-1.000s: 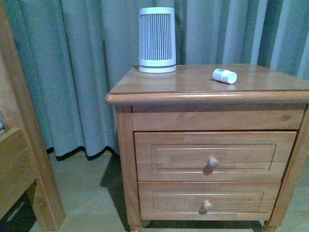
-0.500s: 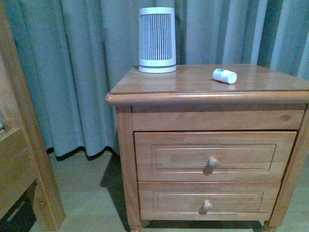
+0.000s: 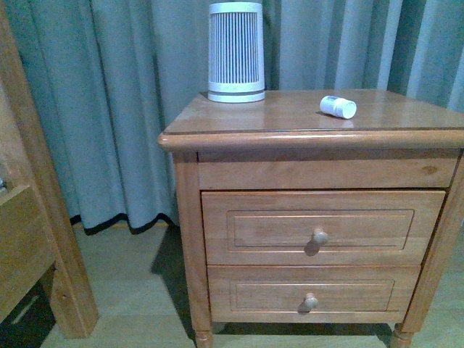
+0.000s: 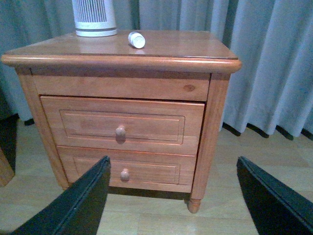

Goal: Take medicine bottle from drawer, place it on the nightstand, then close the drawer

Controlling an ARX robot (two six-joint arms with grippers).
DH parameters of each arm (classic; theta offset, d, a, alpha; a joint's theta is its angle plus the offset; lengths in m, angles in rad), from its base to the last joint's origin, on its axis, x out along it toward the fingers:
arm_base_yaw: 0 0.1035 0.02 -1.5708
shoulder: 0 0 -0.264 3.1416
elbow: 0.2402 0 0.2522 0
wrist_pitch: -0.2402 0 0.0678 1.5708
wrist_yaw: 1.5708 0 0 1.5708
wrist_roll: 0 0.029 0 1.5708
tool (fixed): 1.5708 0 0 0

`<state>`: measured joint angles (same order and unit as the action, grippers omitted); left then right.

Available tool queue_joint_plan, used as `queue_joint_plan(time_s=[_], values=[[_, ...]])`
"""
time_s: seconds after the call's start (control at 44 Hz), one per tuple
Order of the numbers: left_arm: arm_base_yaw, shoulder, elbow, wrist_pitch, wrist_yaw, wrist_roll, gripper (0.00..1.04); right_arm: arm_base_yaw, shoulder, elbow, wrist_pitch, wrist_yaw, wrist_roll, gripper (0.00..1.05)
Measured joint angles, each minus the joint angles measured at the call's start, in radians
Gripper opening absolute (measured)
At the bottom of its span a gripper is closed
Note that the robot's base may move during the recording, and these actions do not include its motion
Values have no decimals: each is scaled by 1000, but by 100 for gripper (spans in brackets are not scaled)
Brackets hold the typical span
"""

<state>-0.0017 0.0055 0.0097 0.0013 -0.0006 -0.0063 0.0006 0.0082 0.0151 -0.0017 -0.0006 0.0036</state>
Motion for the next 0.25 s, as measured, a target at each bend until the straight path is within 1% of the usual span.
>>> queue_joint_plan(time_s=[0.068,0.091,0.114,0.136,0.182,0.25], values=[[0,0,0,0,0,0,98,0,0,0,0,0,0,91],[0,0,0,0,0,0,98,0,0,0,0,0,0,93],[0,0,0,0,0,0,98,0,0,0,0,0,0,98],[0,0,0,0,0,0,98,0,0,0,0,0,0,99],[0,0,0,0,0,0,98,0,0,0,0,0,0,98],[0,0,0,0,0,0,98,0,0,0,0,0,0,98]])
